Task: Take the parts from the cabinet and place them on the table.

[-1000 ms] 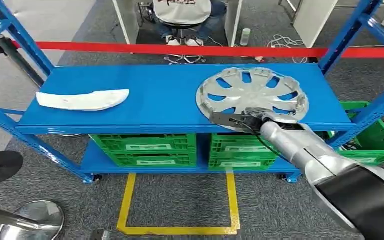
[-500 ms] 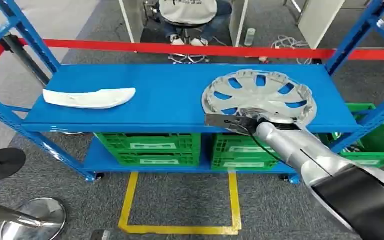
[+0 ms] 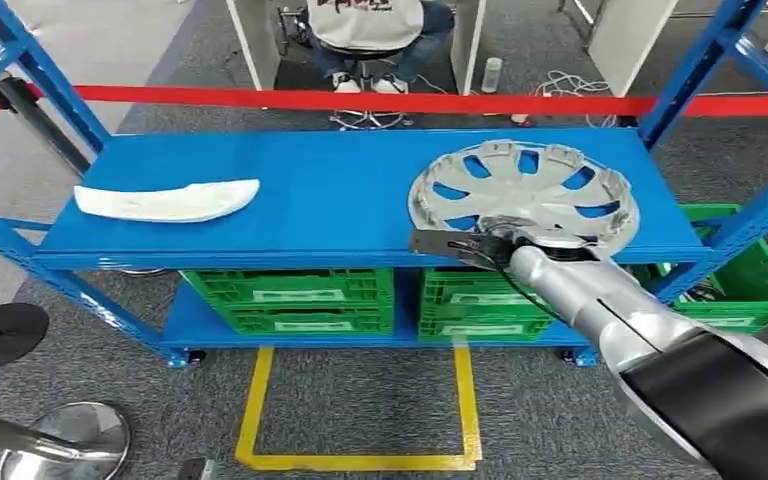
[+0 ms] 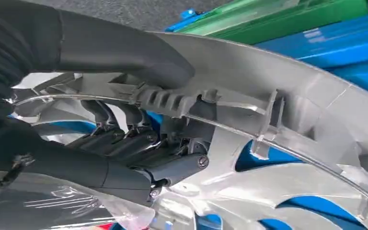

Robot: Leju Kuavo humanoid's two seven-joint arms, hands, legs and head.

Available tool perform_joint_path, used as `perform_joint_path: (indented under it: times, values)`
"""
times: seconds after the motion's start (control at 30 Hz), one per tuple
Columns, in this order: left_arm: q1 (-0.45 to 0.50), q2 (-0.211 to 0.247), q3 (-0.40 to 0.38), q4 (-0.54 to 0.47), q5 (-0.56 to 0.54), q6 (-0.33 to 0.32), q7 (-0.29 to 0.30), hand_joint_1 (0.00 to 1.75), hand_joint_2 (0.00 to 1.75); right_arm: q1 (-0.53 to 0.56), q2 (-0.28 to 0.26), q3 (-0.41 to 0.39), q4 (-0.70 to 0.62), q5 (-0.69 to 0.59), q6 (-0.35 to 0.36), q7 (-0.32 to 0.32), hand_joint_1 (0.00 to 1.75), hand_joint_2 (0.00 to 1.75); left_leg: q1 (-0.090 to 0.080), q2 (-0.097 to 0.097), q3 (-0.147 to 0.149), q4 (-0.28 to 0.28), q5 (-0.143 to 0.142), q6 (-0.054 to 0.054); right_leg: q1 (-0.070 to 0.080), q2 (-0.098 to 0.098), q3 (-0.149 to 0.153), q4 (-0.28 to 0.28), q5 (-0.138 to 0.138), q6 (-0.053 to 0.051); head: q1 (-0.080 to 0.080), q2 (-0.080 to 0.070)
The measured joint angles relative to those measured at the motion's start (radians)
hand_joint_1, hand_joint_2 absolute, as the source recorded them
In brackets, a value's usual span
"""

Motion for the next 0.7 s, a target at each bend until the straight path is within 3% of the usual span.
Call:
perform_joint_path:
  times: [0.07, 0.13, 0.23, 0.27, 0.3, 0.33, 0.4, 0.43, 0.47, 0.57, 0.6, 0.67, 0.7]
  values:
    - [0.001, 0.000, 0.000, 0.000, 0.000, 0.000, 0.000, 0.00, 1.75, 0.000, 0.000, 0.000, 0.000, 0.000, -0.001, 0.002, 1.75, 1.75, 0.000, 0.000, -0.003, -0.003, 0.002, 0.005, 0.000, -0.001, 0.000, -0.005, 0.004, 0.008, 0.000, 0.000]
    - [0.000, -0.001, 0.000, 0.000, 0.000, 0.000, 0.001, 0.00, 1.75, -0.002, 0.000, 0.001, 0.000, 0.000, 0.000, 0.002, 1.75, 1.75, 0.008, 0.003, 0.004, -0.015, 0.010, 0.019, -0.001, -0.003, -0.021, 0.026, -0.026, 0.017, 0.004, 0.000]
    - [0.000, -0.001, 0.000, 0.000, -0.002, 0.003, 0.011, 0.00, 1.75, 0.002, 0.000, 0.002, 0.003, 0.001, 0.001, 0.002, 1.75, 1.75, 0.008, 0.004, 0.002, -0.014, 0.010, 0.023, -0.002, -0.003, -0.125, 0.248, -0.123, 0.023, 0.009, 0.000]
    - [0.001, -0.001, 0.001, 0.000, -0.001, 0.002, 0.011, 0.00, 1.75, 0.006, 0.000, 0.002, 0.004, 0.002, 0.001, 0.002, 1.75, 1.75, 0.008, 0.004, 0.002, -0.014, 0.010, 0.023, -0.002, -0.003, -0.154, 0.305, -0.135, 0.025, 0.010, 0.000]
    - [0.001, -0.001, 0.002, 0.000, 0.005, -0.005, 0.006, 0.00, 1.75, 0.008, 0.000, 0.002, 0.005, 0.002, 0.001, 0.002, 1.75, 1.75, 0.008, 0.003, 0.003, -0.014, 0.010, 0.024, -0.002, -0.003, -0.158, 0.305, -0.119, 0.025, 0.010, 0.000]
    - [0.001, -0.001, 0.003, 0.000, 0.014, -0.007, 0.005, 0.00, 1.75, 0.007, 0.000, 0.002, 0.005, 0.004, 0.000, 0.003, 1.75, 1.75, 0.008, 0.002, 0.005, -0.013, 0.009, 0.023, -0.003, -0.004, -0.138, 0.259, -0.083, 0.025, 0.010, 0.000]
    - [0.000, -0.003, 0.010, 0.000, 0.023, -0.008, 0.005, 0.00, 1.75, 0.005, 0.000, 0.002, 0.005, 0.006, -0.002, 0.002, 1.75, 1.75, 0.010, 0.001, 0.008, -0.009, 0.004, 0.017, -0.004, -0.006, -0.051, 0.081, 0.008, 0.024, 0.010, 0.000]
    - [0.000, -0.003, 0.012, 0.000, 0.022, -0.009, 0.005, 0.00, 1.75, 0.005, 0.000, 0.002, 0.005, 0.007, -0.003, 0.002, 1.75, 1.75, 0.009, 0.001, 0.007, -0.005, -0.001, 0.011, -0.005, -0.007, -0.024, 0.024, 0.007, 0.024, 0.010, 0.000]
    - [-0.001, -0.002, 0.014, 0.000, 0.022, -0.009, 0.005, 0.00, 1.75, 0.002, 0.001, 0.002, 0.005, 0.007, -0.008, -0.001, 1.75, 1.75, 0.002, -0.001, -0.001, 0.004, -0.003, 0.006, -0.001, -0.005, -0.002, 0.003, -0.002, 0.020, 0.013, 0.000]
    - [0.000, -0.003, 0.020, 0.000, 0.016, -0.013, 0.005, 0.00, 1.75, 0.003, 0.006, -0.001, 0.005, -0.008, -0.049, -0.014, 1.75, 1.75, 0.004, 0.000, -0.001, 0.000, 0.001, -0.003, 0.001, -0.002, -0.008, 0.009, -0.002, 0.002, 0.011, 0.000]
    - [-0.001, -0.003, 0.021, 0.000, 0.014, -0.013, 0.005, 0.00, 1.75, 0.005, 0.012, -0.006, 0.002, -0.021, -0.071, -0.022, 1.75, 1.75, 0.004, 0.000, -0.002, 0.002, -0.006, -0.008, -0.006, -0.004, -0.004, 0.005, 0.000, -0.005, 0.012, 0.000]
    - [-0.001, -0.002, 0.022, 0.000, 0.011, -0.014, -0.002, 0.00, 1.75, 0.007, 0.017, -0.036, -0.005, -0.070, -0.153, -0.054, 1.75, 1.75, 0.005, 0.001, -0.026, 0.064, -0.052, -0.021, -0.007, -0.007, -0.003, 0.005, -0.001, -0.017, 0.004, 0.000]
    - [0.000, -0.001, 0.024, 0.000, 0.011, -0.014, -0.010, 0.00, 1.75, 0.008, 0.021, -0.060, -0.016, -0.108, -0.200, -0.080, 1.75, 1.75, 0.007, 0.001, -0.061, 0.144, -0.093, -0.026, -0.007, -0.007, -0.004, 0.005, -0.001, -0.018, 0.007, 0.000]
